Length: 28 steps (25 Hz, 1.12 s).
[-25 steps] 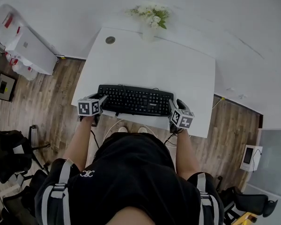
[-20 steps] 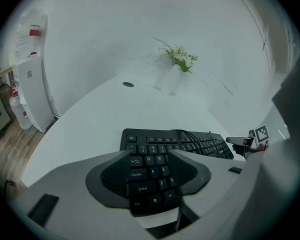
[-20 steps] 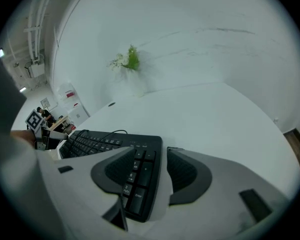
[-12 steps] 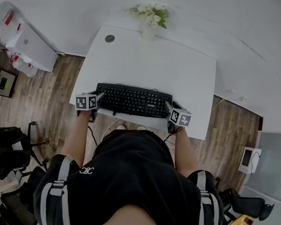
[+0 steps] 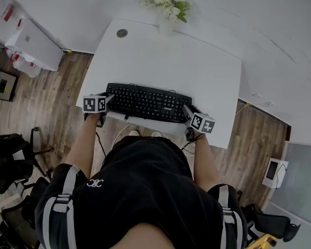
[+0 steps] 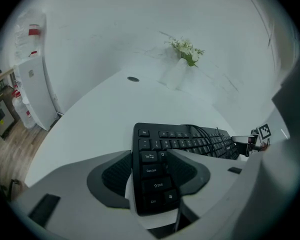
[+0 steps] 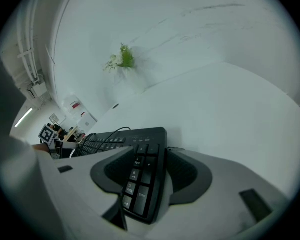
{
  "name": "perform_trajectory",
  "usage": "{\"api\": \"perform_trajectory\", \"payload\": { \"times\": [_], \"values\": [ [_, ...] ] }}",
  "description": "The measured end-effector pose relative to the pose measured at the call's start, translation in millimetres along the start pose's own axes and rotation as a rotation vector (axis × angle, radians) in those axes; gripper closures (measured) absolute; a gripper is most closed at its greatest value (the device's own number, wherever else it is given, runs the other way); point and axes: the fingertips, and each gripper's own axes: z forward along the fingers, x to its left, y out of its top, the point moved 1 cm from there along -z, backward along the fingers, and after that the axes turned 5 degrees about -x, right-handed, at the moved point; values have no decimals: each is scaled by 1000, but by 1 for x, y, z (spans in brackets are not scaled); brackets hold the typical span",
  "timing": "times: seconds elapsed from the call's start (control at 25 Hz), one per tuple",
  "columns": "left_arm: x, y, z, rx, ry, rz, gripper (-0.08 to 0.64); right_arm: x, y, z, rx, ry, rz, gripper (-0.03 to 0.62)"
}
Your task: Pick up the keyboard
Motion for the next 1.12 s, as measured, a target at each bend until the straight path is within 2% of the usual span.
{"api": "perform_trajectory", "payload": {
  "times": [0.32, 0.52, 0.8, 1.0, 1.12],
  "values": [
    [5, -8, 6, 37, -132, -133, 321, 0, -3, 0, 23, -24, -24, 383],
    [5, -8, 6, 43, -191, -101, 322, 1, -2, 1, 28, -23, -12, 385],
    [2, -8, 2, 34, -201, -112, 339, 1, -7, -3, 79, -61, -11, 394],
    [-9, 2, -9, -8, -237, -104, 346, 3, 1, -19, 25, -77, -17, 399],
    [-19, 16, -18, -45, -266, -107, 354, 8, 21, -33, -24, -74, -42, 399]
  ]
}}
